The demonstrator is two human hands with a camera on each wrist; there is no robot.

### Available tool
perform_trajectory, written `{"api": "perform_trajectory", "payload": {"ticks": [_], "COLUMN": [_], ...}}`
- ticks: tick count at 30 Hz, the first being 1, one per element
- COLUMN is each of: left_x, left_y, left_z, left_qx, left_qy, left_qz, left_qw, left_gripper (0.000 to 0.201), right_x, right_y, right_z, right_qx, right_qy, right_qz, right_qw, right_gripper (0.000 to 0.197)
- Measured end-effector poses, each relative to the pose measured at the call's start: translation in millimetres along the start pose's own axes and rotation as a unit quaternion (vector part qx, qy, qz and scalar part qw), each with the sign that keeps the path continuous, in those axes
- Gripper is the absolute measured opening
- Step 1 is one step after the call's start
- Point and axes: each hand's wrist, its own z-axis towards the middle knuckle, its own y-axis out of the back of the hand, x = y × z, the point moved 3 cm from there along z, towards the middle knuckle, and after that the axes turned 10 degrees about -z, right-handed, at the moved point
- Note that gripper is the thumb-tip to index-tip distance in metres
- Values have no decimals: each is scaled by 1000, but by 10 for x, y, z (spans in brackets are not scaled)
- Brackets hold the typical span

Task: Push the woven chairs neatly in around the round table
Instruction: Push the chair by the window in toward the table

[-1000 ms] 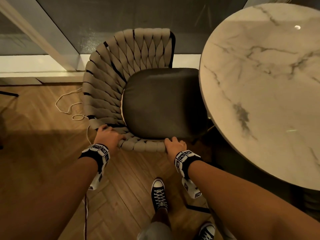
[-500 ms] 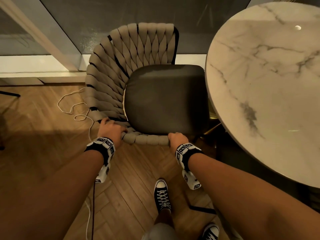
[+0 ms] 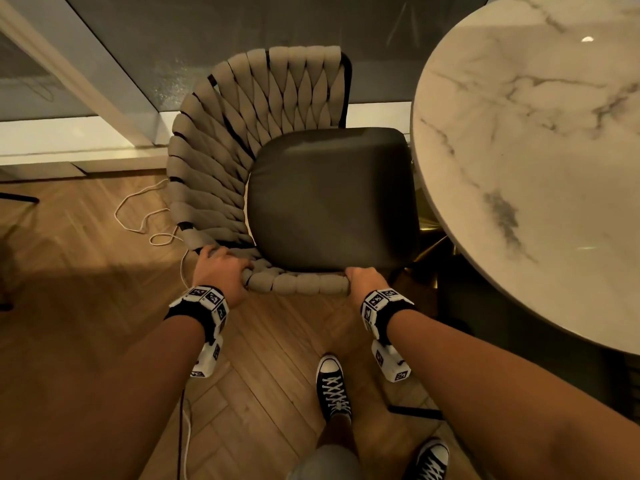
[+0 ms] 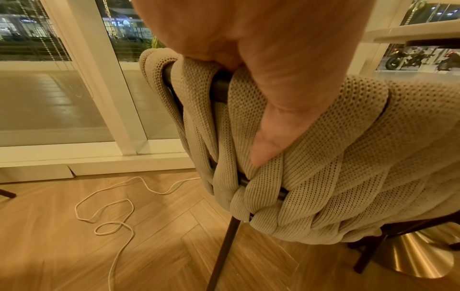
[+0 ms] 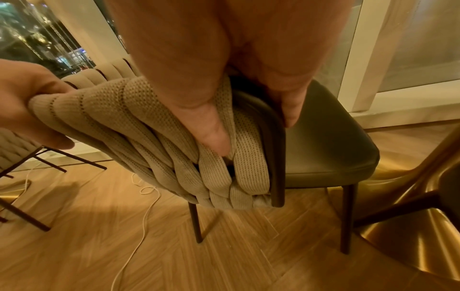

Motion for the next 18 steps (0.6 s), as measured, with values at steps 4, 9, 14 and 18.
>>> {"api": "perform_trajectory", "payload": {"ticks": [4, 9, 14, 18], "left_x": [71, 80, 131, 216], "left_y": [-76, -68, -10, 47], "left_z": [-51, -4, 77, 173], "left_qx": [9, 22, 28, 29], "left_qy": [5, 2, 10, 15], "left_qz": [-14, -15, -12, -8], "left_qw": [1000, 1000, 999, 999], "left_gripper": [52, 46, 46, 45], "right_x": [99, 133, 200, 247], "right_y": [-100, -137, -91, -11], "right_z": [-7, 72, 172, 273], "right_qx": [-14, 18, 30, 30], "right_qy": [-25, -41, -45, -35], "right_qz": [4, 2, 5, 10], "right_qw": [1000, 999, 999, 999], "right_gripper": [17, 17, 15, 14]}}
